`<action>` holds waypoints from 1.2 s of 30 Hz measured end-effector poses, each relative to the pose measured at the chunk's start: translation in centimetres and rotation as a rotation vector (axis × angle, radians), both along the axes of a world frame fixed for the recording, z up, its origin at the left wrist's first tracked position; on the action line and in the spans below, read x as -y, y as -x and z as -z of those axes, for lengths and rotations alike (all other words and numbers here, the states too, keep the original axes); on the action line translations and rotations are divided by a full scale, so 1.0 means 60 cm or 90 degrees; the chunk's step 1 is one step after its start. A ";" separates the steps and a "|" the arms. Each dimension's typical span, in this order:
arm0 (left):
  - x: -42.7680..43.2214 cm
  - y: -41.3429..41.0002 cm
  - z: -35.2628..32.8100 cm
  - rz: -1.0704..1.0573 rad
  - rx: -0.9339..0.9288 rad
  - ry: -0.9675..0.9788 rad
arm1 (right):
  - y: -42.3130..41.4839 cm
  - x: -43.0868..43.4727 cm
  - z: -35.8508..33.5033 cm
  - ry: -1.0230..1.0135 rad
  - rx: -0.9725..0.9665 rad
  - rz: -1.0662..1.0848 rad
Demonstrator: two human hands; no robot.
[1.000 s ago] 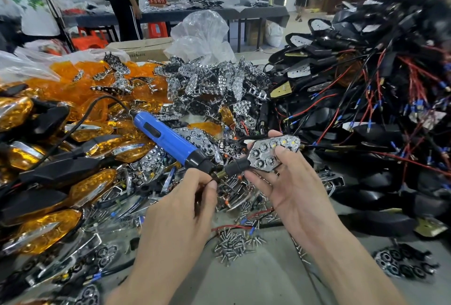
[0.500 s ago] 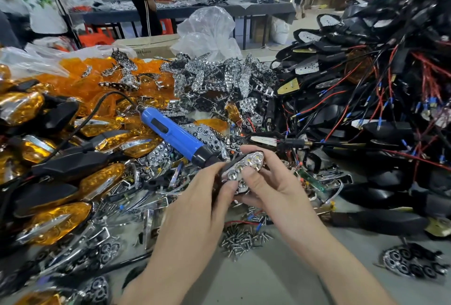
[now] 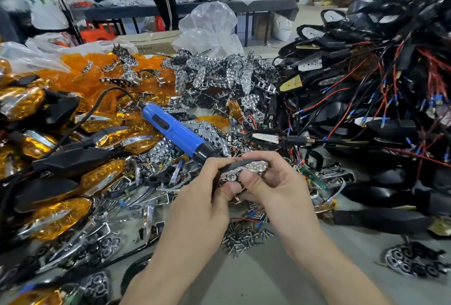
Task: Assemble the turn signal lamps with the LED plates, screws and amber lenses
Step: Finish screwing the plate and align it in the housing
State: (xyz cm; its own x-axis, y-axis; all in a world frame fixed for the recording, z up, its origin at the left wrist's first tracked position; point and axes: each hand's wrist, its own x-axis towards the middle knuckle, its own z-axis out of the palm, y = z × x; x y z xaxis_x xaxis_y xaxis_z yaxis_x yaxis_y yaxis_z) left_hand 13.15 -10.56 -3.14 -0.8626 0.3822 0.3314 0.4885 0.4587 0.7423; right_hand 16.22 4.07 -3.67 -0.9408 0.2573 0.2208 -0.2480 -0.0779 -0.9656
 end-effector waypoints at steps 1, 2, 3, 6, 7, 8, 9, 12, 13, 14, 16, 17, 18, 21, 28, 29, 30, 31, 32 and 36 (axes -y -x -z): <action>-0.001 0.002 0.001 -0.005 -0.003 -0.004 | 0.000 0.000 0.001 0.002 -0.002 0.003; -0.001 0.004 0.001 -0.006 0.001 -0.013 | 0.000 0.000 0.001 0.008 -0.003 0.002; -0.001 0.005 0.002 -0.001 0.016 -0.032 | 0.000 0.000 0.000 0.021 0.000 -0.005; 0.000 0.006 0.003 0.036 0.073 -0.082 | 0.001 -0.002 0.001 0.027 0.009 -0.023; 0.001 0.006 0.003 0.044 0.062 -0.077 | 0.000 -0.002 0.000 0.022 0.010 -0.015; 0.001 0.004 0.002 0.054 0.049 -0.072 | 0.000 -0.003 0.000 0.019 0.006 -0.004; 0.002 0.002 0.000 0.062 0.039 -0.067 | 0.000 -0.003 -0.001 0.021 0.003 0.006; 0.002 -0.003 0.000 0.073 0.047 -0.058 | -0.001 -0.002 0.000 0.050 0.003 0.023; 0.002 -0.003 0.000 0.070 0.053 -0.056 | -0.002 -0.002 0.000 0.057 0.008 0.026; 0.002 -0.001 0.000 0.068 0.064 -0.063 | -0.002 -0.001 0.001 0.058 0.014 0.029; 0.002 0.001 -0.001 0.061 0.091 -0.100 | -0.002 -0.001 0.000 0.055 0.025 0.033; 0.002 0.001 -0.003 0.057 0.100 -0.113 | -0.002 -0.001 0.000 0.057 0.029 0.033; 0.001 0.002 -0.004 0.053 0.107 -0.121 | -0.002 0.000 -0.001 0.061 0.031 0.031; 0.001 0.007 -0.003 0.040 0.114 -0.105 | 0.001 0.001 -0.004 0.072 0.042 0.037; 0.000 0.008 -0.004 0.057 0.152 -0.094 | 0.005 -0.007 -0.006 0.052 0.084 0.035; -0.001 0.006 -0.005 0.063 0.160 -0.108 | 0.005 -0.008 -0.005 0.043 0.082 0.037; -0.002 0.003 -0.007 0.066 0.170 -0.126 | 0.006 -0.008 -0.003 0.032 0.083 0.034; -0.003 0.000 -0.008 0.072 0.181 -0.145 | 0.007 -0.007 -0.001 0.021 0.091 0.026; -0.004 -0.004 -0.010 0.080 0.185 -0.159 | 0.008 -0.005 0.002 0.013 0.104 0.012; -0.007 -0.014 -0.016 0.096 0.146 -0.151 | 0.006 0.004 0.009 0.140 0.131 -0.056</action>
